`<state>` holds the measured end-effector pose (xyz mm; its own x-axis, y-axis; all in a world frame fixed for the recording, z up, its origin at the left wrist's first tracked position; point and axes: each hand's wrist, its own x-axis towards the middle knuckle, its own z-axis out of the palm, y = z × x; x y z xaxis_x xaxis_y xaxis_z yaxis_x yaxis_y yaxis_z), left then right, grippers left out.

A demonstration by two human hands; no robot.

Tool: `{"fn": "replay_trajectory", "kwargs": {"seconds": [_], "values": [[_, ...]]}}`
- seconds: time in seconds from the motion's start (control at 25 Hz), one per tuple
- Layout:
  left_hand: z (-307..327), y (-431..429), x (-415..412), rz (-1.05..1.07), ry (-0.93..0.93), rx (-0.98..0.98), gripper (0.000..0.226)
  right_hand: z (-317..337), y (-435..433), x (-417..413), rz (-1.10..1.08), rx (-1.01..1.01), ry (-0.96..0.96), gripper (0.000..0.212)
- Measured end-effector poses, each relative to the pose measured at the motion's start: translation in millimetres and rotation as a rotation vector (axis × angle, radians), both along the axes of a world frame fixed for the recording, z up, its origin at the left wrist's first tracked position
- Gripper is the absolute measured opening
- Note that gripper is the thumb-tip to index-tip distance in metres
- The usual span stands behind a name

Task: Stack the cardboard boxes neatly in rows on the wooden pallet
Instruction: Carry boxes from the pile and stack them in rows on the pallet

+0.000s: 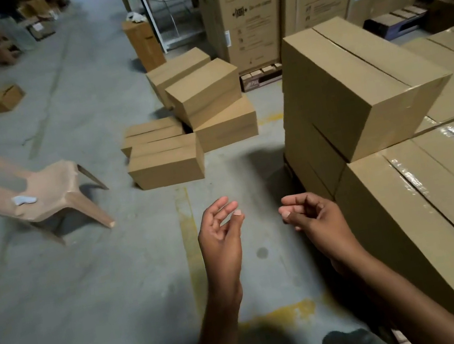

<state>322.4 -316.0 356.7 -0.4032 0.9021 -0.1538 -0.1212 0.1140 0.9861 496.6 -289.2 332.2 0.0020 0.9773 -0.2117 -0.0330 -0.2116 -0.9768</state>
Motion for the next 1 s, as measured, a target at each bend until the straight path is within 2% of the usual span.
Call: {"fn": "replay_trajectory", "kwargs": {"seconds": [0.24, 0.72, 1.0], "values": [[-5, 75, -68, 0.028, -0.046, -0.014, 0.03, 5, 81, -65, -0.004, 0.007, -0.048, 0.019], [3, 305, -222, 0.096, -0.041, -0.039, 0.03, 18, 340, -230, 0.109, 0.038, -0.072, 0.019], [-26, 444, -329, -0.017, -0.046, -0.126, 0.029, -6, 461, -338, -0.007, -0.01, -0.079, 0.017]]}}
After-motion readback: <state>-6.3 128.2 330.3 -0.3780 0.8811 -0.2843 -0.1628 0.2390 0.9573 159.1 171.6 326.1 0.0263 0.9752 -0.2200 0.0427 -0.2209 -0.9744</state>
